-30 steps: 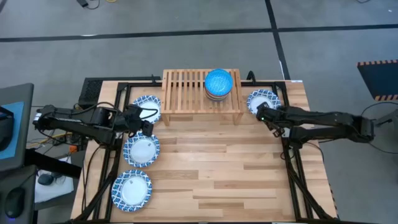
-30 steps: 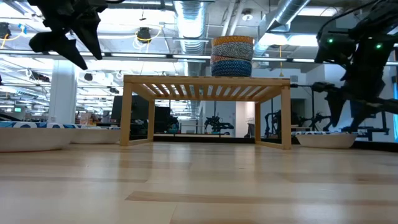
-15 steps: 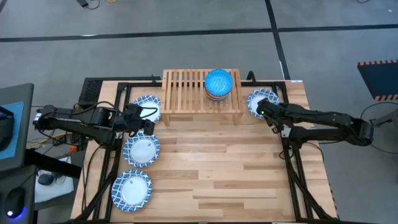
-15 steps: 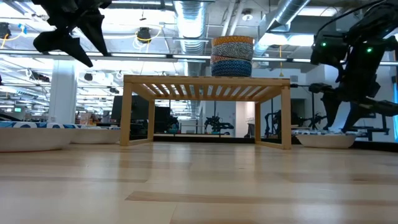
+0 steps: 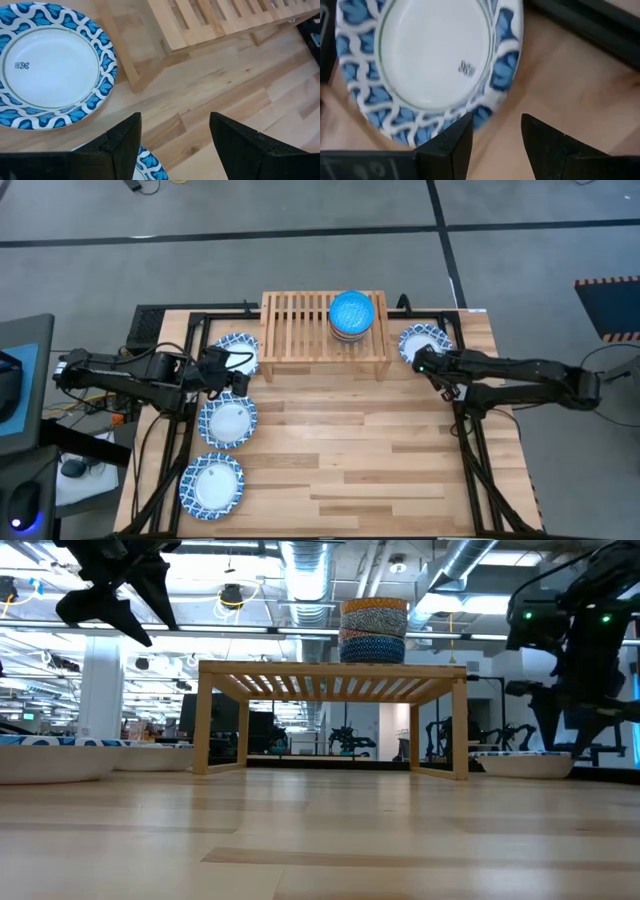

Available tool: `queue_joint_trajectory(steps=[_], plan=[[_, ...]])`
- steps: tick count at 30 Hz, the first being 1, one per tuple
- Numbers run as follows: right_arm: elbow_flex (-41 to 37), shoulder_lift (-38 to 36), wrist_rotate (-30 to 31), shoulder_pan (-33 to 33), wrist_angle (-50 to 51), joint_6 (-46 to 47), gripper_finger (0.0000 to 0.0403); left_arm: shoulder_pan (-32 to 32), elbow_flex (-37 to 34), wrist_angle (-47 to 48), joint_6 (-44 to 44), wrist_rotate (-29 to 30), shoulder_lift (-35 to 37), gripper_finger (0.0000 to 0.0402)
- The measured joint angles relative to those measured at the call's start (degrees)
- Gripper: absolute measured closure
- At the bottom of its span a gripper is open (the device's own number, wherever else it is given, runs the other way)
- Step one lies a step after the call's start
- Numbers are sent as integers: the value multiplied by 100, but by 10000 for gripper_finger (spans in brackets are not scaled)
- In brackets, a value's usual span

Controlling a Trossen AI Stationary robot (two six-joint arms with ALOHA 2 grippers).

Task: Place and stack bowls onto a shelf
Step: Put the top right white patterned bowl on the shelf

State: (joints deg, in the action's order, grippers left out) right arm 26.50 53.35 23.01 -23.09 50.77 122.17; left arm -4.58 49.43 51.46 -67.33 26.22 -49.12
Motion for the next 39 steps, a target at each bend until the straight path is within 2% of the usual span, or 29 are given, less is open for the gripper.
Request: queue_joint_trajectory(steps=[6,12,16,24,28,32,36,39], plan=[[0,34,309,-688,-649,-350,211,0,0,-2,0,-7,0,182],[0,174,281,-1202,-624,-616,211,0,0,-4,-3,-29,0,182],[0,377,24,-1213,-886,-740,211,-4,0,-9,-62,-32,0,182],[0,1009,93,-1284,-1304,-873,214,-63,0,-39,-2,3,0,182],[0,1223,91,-1382,-1442,-1209,240,-61,0,-37,0,4,0,182],[-1,1232,109,-1371,-1537,-1503,288,-61,0,-37,3,4,0,182],[0,992,220,-1371,-1498,-1554,336,-61,0,-38,63,6,0,182],[0,602,336,-1369,-1437,-1572,356,-61,0,-39,68,6,0,182]])
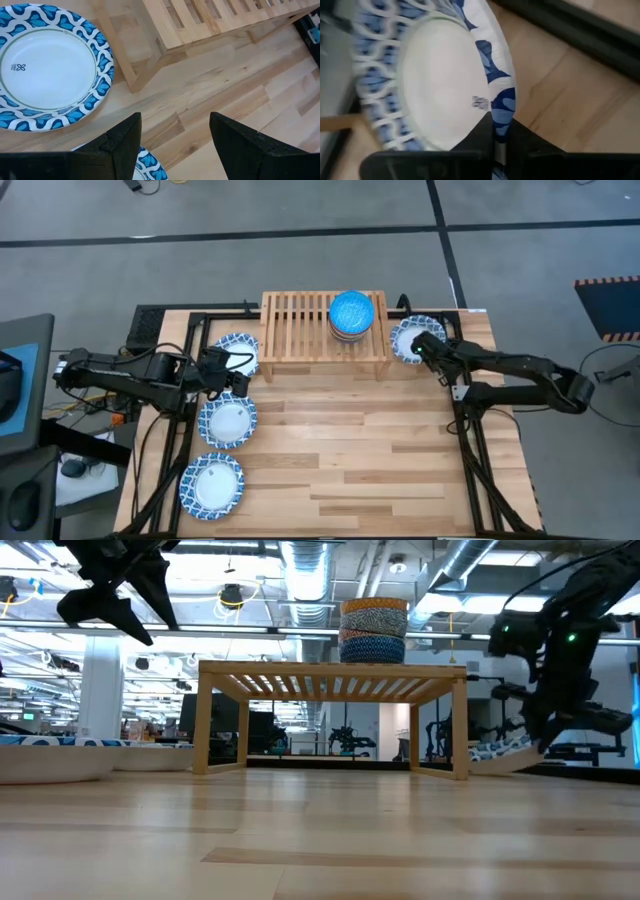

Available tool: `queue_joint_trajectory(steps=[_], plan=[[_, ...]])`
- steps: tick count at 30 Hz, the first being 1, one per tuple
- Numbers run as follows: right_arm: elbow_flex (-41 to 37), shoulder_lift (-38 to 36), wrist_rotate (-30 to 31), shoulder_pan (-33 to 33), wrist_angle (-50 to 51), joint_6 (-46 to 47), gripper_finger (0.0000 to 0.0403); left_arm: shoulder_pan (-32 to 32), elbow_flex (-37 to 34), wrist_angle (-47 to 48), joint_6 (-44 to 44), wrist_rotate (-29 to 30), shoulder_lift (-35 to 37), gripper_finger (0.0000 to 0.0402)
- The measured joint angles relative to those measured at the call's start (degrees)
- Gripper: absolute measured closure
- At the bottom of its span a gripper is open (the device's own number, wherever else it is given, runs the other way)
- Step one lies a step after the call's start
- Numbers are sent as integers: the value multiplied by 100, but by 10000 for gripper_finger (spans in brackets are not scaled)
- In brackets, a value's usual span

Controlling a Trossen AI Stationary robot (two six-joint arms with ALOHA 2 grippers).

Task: Place and stack bowls onto a shelf
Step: Put the top right white patterned bowl on the shelf

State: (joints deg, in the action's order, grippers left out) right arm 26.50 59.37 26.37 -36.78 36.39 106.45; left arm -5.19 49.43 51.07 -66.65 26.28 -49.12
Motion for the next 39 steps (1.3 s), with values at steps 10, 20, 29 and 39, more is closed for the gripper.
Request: queue_joint_trajectory(steps=[10,20,29,39], plan=[[496,-1752,1372,294,8,-436,366,-36,0,-2,120,-34,0,182],[2132,-1659,1925,879,-3591,-4593,368,-235,-2,-625,657,289,0,182],[4225,357,691,1534,-3655,-5689,375,-461,-2,-1352,1246,559,2,182],[6290,2390,359,2748,-2918,-5853,375,-889,-2,-1370,1006,856,3,182]])
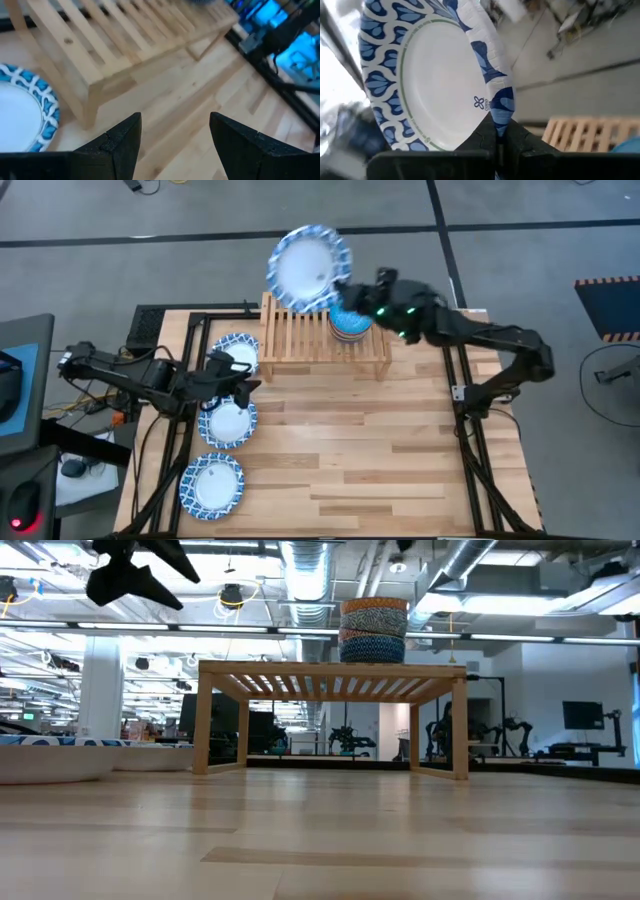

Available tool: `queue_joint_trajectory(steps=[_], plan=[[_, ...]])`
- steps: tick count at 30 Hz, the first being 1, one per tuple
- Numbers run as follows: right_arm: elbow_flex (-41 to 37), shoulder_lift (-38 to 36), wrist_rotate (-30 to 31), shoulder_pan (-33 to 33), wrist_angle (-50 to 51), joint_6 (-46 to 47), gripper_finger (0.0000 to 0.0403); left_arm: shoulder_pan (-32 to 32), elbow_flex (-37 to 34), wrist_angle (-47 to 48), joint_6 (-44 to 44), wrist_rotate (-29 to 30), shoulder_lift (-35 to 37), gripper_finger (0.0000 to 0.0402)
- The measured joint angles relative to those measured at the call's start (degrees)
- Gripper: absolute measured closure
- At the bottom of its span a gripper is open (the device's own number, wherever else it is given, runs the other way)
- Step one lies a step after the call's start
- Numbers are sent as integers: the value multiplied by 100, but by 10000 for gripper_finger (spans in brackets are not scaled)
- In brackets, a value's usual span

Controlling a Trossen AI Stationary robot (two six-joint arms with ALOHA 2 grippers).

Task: Place and stack bowls onto a shelf
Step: Put the top right white patterned bowl on the shelf

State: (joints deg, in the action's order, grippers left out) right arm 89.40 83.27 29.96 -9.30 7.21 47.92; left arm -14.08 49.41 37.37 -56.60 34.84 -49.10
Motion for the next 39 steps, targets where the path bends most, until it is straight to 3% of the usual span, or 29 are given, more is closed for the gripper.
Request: queue_joint_trajectory(steps=[6,11,17,23,27,34,39], plan=[[534,740,684,666,1076,175,375,-284,0,-1212,623,790,133,182],[538,1011,772,994,1227,-267,375,-359,2,-2221,1408,1408,398,182],[540,1075,1132,1263,1295,-610,375,-289,2,-2913,2251,1323,533,182],[543,1072,1413,1292,1337,-1151,375,-268,2,-3083,2405,1234,475,186],[543,1070,1361,1292,1336,-1379,375,-182,2,-3087,2380,1285,476,223],[543,1068,1321,1382,1334,-1798,372,60,2,-3083,2384,1291,474,331],[543,1068,1222,1401,1339,-2131,372,145,2,-3087,2480,1125,474,374]])
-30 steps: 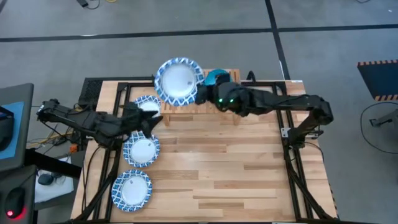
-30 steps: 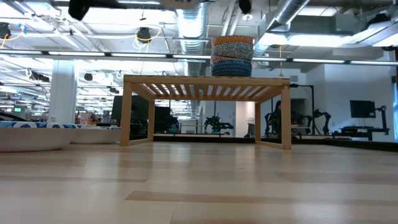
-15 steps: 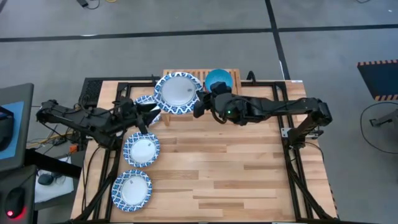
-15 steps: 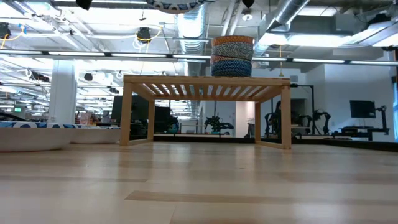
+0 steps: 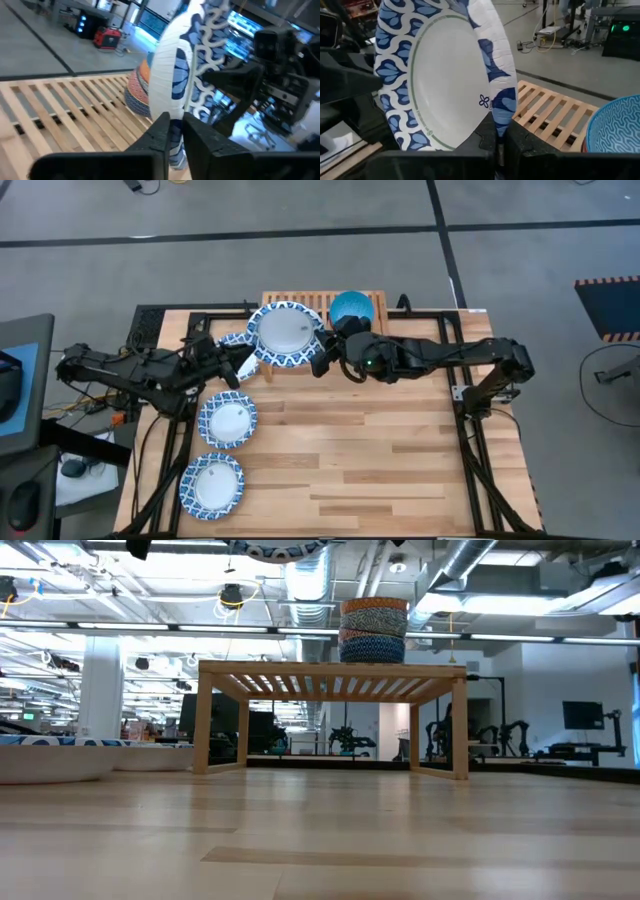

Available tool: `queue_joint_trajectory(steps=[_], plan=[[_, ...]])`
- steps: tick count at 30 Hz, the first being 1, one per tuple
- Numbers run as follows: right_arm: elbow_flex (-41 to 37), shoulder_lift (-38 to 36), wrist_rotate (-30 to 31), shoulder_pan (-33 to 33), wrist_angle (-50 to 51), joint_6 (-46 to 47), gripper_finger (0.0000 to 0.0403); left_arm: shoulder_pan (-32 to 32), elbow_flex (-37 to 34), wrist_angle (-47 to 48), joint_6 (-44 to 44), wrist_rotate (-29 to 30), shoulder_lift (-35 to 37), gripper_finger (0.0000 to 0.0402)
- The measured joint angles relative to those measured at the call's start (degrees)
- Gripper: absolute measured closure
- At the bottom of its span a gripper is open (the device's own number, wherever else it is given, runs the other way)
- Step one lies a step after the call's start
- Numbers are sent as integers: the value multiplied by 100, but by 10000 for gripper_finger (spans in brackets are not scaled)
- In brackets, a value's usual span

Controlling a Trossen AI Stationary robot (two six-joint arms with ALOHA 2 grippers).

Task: Place and stack bowls onto a shelf
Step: Put the top right white patterned bowl on the shelf

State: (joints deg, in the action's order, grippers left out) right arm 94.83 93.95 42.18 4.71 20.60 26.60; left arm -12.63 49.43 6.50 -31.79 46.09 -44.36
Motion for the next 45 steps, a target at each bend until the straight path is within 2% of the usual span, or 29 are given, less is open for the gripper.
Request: queue_joint_trajectory(steps=[2,6,12,15,17,23,27,31,36,45], plan=[[0,0,-89,4,6,-11,370,42,0,0,63,-128,2,392],[0,0,-222,-6,53,-15,357,127,0,6,49,-174,2,399],[0,-191,-168,13,538,-31,328,251,0,170,-357,418,7,401],[-2,-454,-125,19,985,-33,303,383,2,542,-809,844,22,401],[9,-639,-58,-10,1180,-32,282,522,2,848,-1126,911,15,401],[0,-1035,-51,-35,1380,-562,207,1228,2,1213,-1900,532,-207,401],[2,-1267,-58,-53,1401,-696,181,1863,2,1202,-2541,116,-497,401],[2,-1432,-73,-168,1687,-445,177,2393,2,1209,-3234,-396,-859,401],[4,-1638,-95,-349,2392,-237,177,2743,2,1201,-4023,-1076,-1294,393],[2,-1646,-187,-529,3089,-114,177,3025,-2,934,-4557,-1852,-1896,306]])
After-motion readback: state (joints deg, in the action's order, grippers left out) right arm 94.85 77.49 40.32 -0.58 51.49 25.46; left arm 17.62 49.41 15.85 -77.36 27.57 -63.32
